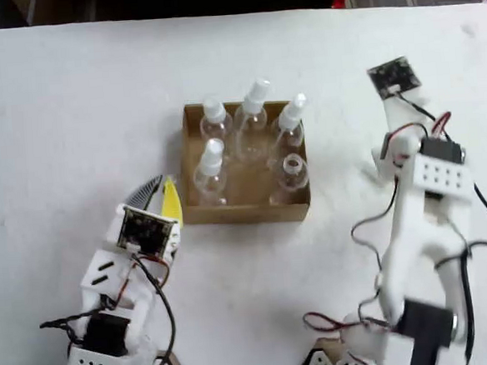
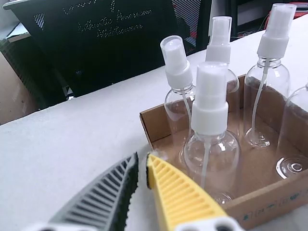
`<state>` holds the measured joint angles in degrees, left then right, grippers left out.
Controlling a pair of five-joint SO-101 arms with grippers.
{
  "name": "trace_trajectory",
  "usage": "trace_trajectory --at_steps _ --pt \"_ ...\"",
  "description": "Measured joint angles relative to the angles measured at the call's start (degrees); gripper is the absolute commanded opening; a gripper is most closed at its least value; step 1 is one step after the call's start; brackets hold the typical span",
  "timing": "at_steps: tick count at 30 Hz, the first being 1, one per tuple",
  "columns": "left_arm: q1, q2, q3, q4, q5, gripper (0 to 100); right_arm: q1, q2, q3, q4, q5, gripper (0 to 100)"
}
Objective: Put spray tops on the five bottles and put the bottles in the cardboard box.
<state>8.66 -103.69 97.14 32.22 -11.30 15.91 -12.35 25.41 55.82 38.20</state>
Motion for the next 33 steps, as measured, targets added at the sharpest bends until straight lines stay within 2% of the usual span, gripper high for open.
trace_trajectory --at_steps 12,20,31,33 --pt "0.0 0.0 0.0 0.0 0.0 3 0.0 25.0 -12.9 3.2 8.8 21.4" --pt "0.0 0.0 0.0 0.0 0.0 3 -0.1 30.4 -18.4 5.8 13.8 21.2" --pt "0.0 0.0 0.0 0.0 0.0 3 -2.3 38.0 -24.8 6.1 14.3 21.1" --pt "0.0 0.0 0.0 0.0 0.0 3 -2.3 39.7 -26.3 6.2 14.3 17.4"
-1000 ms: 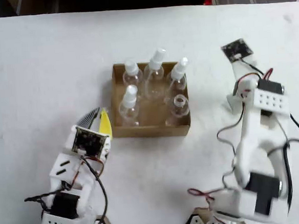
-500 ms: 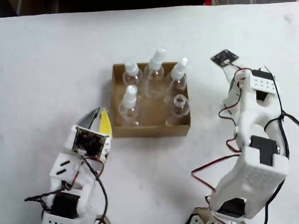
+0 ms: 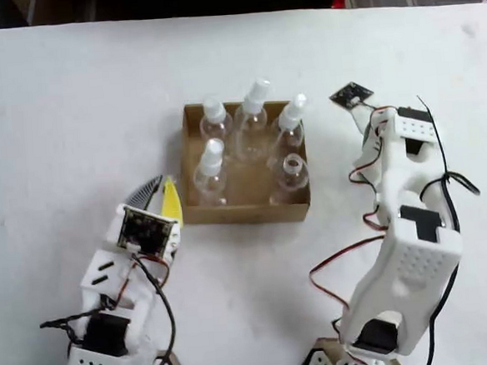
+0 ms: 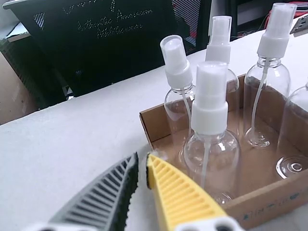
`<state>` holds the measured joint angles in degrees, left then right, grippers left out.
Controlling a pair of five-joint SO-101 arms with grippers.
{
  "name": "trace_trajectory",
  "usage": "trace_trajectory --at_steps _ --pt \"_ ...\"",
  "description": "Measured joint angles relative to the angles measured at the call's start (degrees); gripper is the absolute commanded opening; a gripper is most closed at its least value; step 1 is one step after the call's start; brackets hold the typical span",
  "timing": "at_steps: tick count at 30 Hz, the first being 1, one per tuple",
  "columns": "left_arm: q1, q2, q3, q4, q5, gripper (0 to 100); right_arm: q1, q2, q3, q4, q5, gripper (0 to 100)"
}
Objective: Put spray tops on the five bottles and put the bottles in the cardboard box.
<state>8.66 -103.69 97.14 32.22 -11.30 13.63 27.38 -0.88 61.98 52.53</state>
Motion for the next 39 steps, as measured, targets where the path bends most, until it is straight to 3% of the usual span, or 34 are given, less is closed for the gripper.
trace_trajectory --at_steps 4,6,12,22,33,39 --pt "0.0 0.0 0.0 0.0 0.0 3 0.1 1.1 -2.1 0.2 0.1 0.4" --pt "0.0 0.0 0.0 0.0 0.0 3 0.7 1.1 -2.8 0.2 0.1 4.8" --pt "0.0 0.0 0.0 0.0 0.0 3 1.4 1.1 -4.3 2.1 0.3 1.8" --pt "0.0 0.0 0.0 0.0 0.0 3 1.7 -6.2 -8.1 14.3 0.4 1.5" --pt "0.0 0.0 0.0 0.0 0.0 3 1.7 -14.9 -8.1 17.5 0.1 1.5" --pt "0.0 0.0 0.0 0.0 0.0 3 1.0 -22.8 -8.1 20.9 -9.9 1.5"
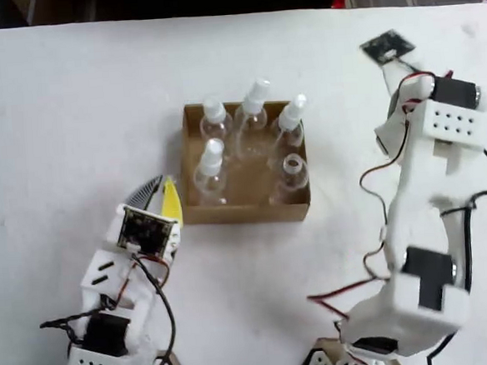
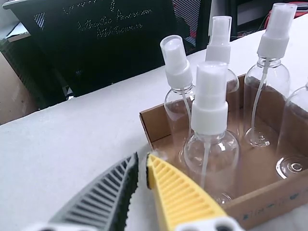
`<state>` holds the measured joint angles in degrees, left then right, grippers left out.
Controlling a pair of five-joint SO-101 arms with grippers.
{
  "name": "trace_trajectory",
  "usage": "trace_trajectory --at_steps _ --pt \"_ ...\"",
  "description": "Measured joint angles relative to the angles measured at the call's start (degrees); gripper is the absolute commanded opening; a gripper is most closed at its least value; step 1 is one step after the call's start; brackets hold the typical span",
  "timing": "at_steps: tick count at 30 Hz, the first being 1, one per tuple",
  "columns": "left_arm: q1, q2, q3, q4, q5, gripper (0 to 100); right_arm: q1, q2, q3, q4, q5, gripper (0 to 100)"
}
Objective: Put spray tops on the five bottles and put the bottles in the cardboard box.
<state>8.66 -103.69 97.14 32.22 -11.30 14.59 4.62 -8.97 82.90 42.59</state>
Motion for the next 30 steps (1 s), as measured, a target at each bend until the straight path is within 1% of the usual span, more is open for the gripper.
trace_trajectory --at_steps 4,7,11,17,21,24,25,27,30 --pt "0.0 0.0 0.0 0.0 0.0 3 -3.3 -7.6 0.0 3.5 -5.5 1.5" --pt "0.0 0.0 0.0 0.0 0.0 3 -8.1 -12.3 0.0 6.8 -7.2 1.5" --pt "0.0 0.0 0.0 0.0 0.0 3 -13.6 -16.7 0.0 9.0 -7.6 1.5" --pt "0.0 0.0 0.0 0.0 0.0 3 -15.7 -25.1 0.0 9.0 -7.7 1.5" --pt "0.0 0.0 0.0 0.0 0.0 3 -18.9 -31.4 0.0 8.8 -7.7 1.5" --pt "0.0 0.0 0.0 0.0 0.0 3 -21.5 -35.6 0.0 6.3 -7.8 1.5" --pt "0.0 0.0 0.0 0.0 0.0 3 -22.2 -36.7 0.0 4.9 -8.7 1.5" --pt "0.0 0.0 0.0 0.0 0.0 3 -22.6 -38.3 0.0 1.6 -13.1 1.5" --pt "0.0 0.0 0.0 0.0 0.0 3 -22.2 -39.6 1.2 -4.4 -23.6 1.5"
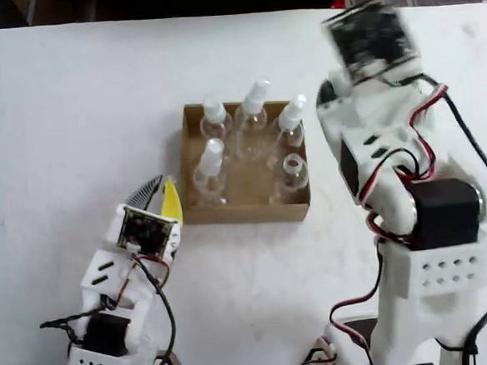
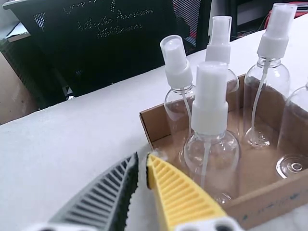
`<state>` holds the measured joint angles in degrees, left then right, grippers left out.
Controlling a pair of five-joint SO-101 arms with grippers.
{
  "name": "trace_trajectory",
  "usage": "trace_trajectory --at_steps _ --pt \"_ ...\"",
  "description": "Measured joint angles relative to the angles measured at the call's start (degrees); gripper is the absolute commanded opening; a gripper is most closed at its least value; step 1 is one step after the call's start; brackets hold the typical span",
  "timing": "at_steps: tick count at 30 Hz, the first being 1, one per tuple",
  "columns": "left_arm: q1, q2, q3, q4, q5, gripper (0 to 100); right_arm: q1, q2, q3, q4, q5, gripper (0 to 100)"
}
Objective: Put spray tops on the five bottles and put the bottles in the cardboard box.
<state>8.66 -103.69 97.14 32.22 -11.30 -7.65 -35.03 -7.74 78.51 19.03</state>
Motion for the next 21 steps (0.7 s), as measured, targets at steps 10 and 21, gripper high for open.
trace_trajectory --at_steps 10,21 --pt "0.0 0.0 0.0 0.0 0.0 3 -1.2 -5.4 16.4 -21.6 -9.7 1.5" --pt "0.0 0.0 0.0 0.0 0.0 3 -6.5 -8.3 26.8 -37.7 -9.8 1.5"
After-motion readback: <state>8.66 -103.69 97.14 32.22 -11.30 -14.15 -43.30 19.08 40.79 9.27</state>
